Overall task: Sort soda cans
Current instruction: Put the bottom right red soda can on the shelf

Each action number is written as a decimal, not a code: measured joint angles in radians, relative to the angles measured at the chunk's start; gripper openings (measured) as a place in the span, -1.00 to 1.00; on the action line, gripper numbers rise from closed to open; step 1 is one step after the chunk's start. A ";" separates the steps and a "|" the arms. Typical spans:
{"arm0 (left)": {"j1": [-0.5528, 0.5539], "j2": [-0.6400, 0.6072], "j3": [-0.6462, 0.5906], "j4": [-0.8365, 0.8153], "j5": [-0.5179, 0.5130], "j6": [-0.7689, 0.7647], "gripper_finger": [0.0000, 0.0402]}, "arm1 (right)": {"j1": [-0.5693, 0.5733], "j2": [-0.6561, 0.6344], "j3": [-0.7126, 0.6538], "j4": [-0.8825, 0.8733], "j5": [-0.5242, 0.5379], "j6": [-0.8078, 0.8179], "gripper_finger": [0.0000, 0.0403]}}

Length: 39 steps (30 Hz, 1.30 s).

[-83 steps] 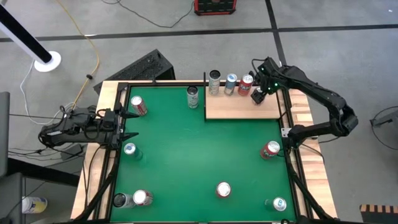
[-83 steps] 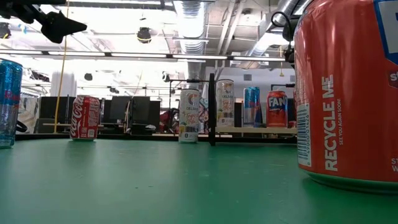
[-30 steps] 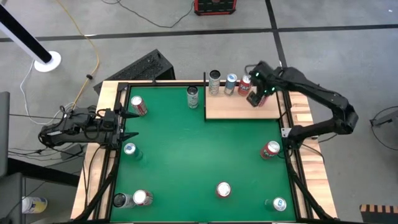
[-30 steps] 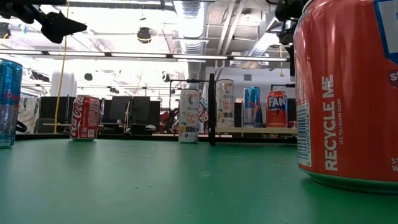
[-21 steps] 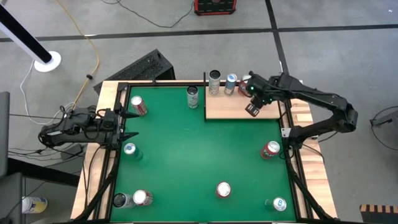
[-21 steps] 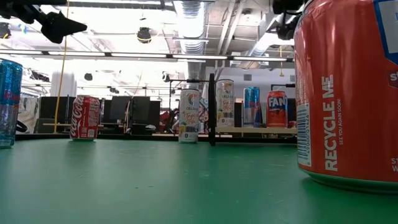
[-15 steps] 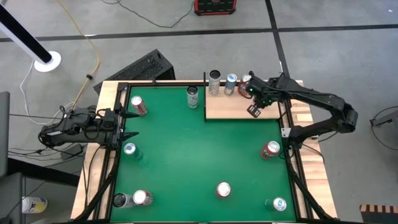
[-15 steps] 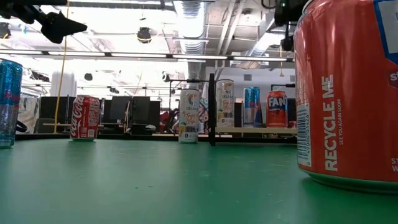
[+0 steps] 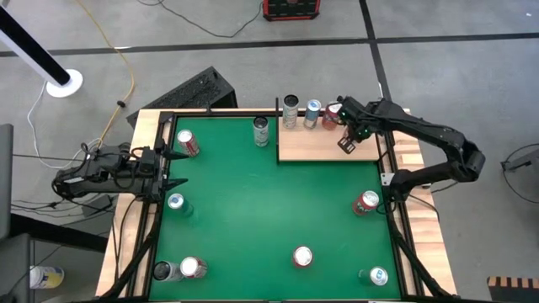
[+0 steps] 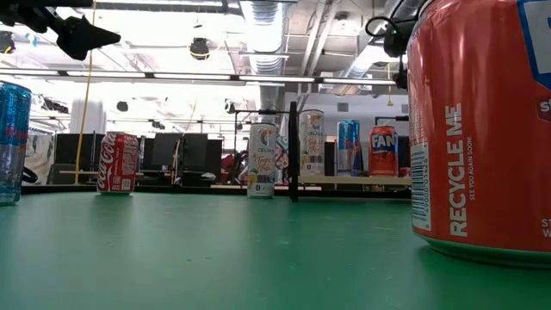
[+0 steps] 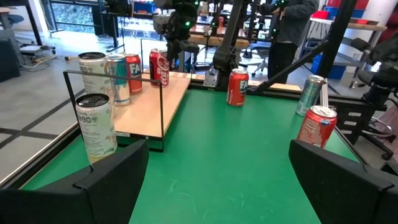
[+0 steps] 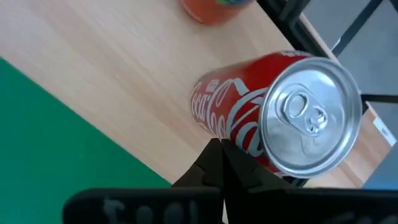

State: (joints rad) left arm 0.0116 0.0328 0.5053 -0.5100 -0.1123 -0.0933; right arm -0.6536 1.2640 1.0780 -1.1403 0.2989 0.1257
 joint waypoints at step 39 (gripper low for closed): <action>0.000 0.000 0.000 0.000 0.000 0.000 0.86 | -0.129 0.000 -0.009 0.082 0.128 -0.021 -0.91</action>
State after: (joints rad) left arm 0.0120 0.0327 0.5053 -0.5102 -0.1121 -0.0935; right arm -0.7829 1.2640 1.0695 -1.0581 0.4271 0.1045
